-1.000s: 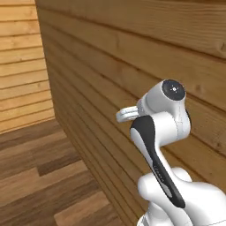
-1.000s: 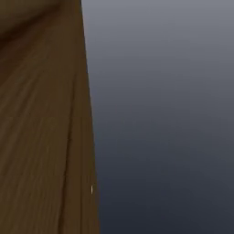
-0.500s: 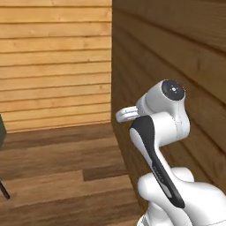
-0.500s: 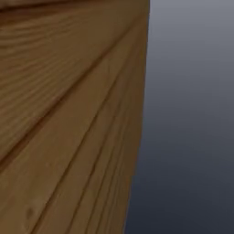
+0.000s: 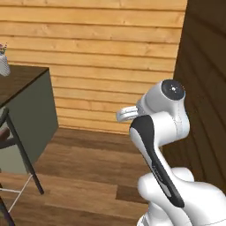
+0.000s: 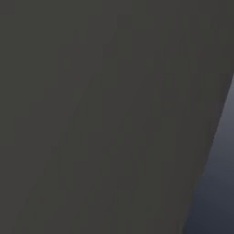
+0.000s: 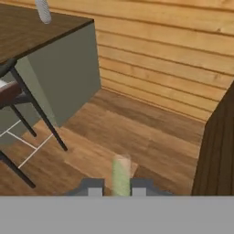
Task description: Take a straw from the drawer in front and place it inside the glass cup on the dining counter.
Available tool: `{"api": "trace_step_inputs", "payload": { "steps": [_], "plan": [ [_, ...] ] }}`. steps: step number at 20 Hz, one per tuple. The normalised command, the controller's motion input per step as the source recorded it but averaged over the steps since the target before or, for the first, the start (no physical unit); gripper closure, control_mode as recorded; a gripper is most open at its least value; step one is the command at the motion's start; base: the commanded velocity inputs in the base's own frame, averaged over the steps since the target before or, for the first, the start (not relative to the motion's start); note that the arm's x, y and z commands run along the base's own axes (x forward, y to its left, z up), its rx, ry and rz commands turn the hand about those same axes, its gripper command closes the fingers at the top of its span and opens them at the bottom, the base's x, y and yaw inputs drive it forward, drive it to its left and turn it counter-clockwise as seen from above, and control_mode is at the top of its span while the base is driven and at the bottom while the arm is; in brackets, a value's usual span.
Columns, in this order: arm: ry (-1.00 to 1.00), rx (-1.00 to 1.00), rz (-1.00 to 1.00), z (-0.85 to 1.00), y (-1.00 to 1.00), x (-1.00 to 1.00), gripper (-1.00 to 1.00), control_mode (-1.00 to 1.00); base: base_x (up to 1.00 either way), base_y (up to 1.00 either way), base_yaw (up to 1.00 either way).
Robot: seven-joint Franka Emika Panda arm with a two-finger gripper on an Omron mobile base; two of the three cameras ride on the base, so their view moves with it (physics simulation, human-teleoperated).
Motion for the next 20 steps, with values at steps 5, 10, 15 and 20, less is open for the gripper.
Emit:
{"api": "trace_step_inputs", "payload": {
  "steps": [5,10,15,20],
  "plan": [
    [0.00,0.00,0.00,0.00,0.00,0.00,1.00,1.00,0.81,0.00,0.61],
    [0.00,0.00,0.00,0.00,0.00,0.00,1.00,1.00,0.75,0.00,0.64],
    [0.00,0.00,0.00,0.00,0.00,0.00,1.00,1.00,0.81,0.00,0.64],
    [0.00,0.00,0.00,0.00,0.00,0.00,1.00,1.00,0.88,0.00,0.62]
  ]
}}
